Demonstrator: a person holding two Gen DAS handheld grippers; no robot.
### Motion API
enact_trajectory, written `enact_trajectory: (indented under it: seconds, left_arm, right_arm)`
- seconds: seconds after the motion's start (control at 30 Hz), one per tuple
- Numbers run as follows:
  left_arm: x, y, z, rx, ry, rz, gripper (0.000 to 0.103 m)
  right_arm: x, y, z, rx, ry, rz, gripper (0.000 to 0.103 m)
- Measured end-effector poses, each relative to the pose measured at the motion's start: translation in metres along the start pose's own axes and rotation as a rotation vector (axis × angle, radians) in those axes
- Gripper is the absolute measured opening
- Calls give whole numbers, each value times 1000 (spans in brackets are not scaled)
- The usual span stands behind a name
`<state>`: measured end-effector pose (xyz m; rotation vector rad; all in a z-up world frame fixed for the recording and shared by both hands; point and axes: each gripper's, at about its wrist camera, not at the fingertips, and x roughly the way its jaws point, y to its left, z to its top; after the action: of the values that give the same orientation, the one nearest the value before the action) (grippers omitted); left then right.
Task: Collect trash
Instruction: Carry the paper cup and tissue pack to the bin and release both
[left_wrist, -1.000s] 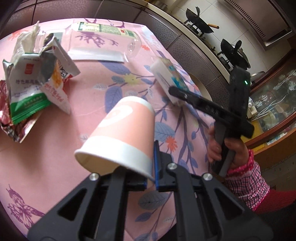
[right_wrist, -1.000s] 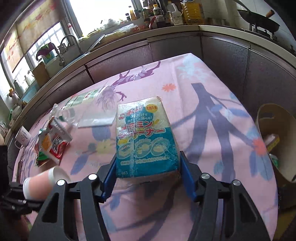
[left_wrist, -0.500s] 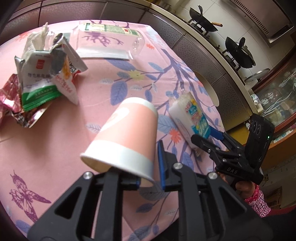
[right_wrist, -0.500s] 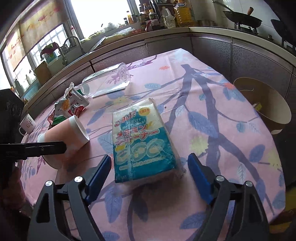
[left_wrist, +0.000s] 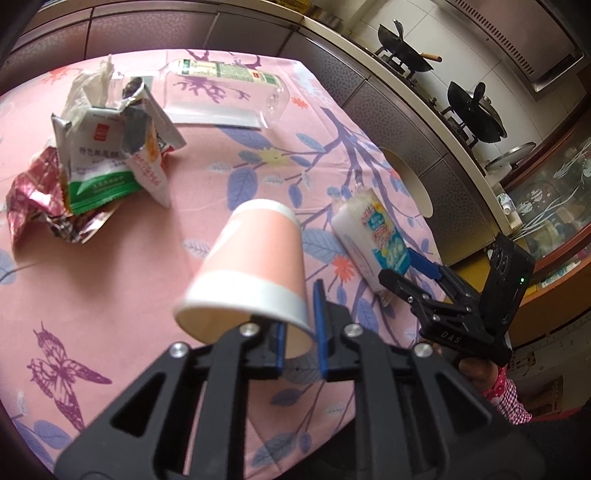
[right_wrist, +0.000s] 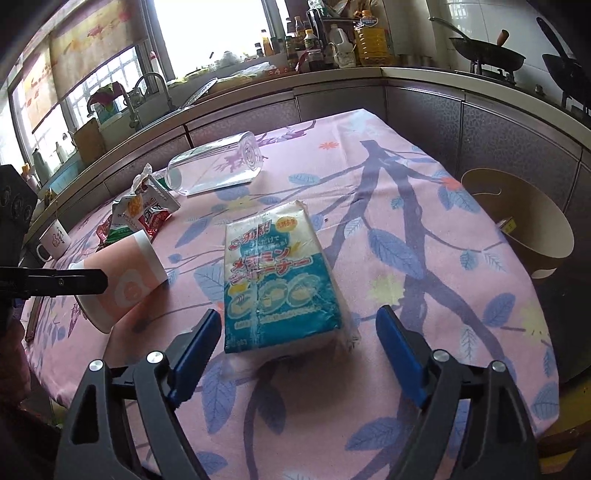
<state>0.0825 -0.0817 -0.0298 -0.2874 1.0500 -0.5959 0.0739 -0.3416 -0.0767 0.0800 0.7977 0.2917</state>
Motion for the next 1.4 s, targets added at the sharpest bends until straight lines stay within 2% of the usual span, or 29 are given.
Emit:
enact_trajectory:
  seconds: [0.03,0.13,0.2,0.4,0.57,0.77,0.87,1.03,1.17,1.23,1.3,1.4]
  left_arm:
    - [0,-2,1,7,-1,-1,3]
    - [2,-10,7,32,2,-9,3]
    - [6,-18,12,51,7,-15,3]
    - [28,-53,42,152,26,-55,3]
    - [68,-96,80,235,58,-105,3]
    - [124,-153,128,287,104,-198,3]
    - [155,-189,149,337,116,-218,3]
    - [214,-240,178,401,159,-205,3]
    - [259,-259,192,414,179,-141,3]
    - [277,-260,193,395,203,-109,10]
    - [289,-256,193,358,235,-81,43]
    - [278,-246,187,324,195,-96,46]
  right_arm:
    - [3,0,0,0,10,6,82]
    - [4,-2,0,5,7,14,61]
    - [0,-10,2,53,-15,33,59]
    - [-12,-54,8,222,-65,53,59]
    - [-23,-111,9,401,-92,58,59]
    - [-38,-165,21,478,-153,-11,59]
    - [-37,-196,28,517,-171,-55,59]
    - [-32,-242,38,565,-190,-120,59]
    - [-24,-265,47,585,-191,-162,63]
    - [-16,-275,51,592,-175,-180,69]
    - [-15,-279,49,601,-187,-205,76]
    - [-22,-278,43,615,-224,-204,77]
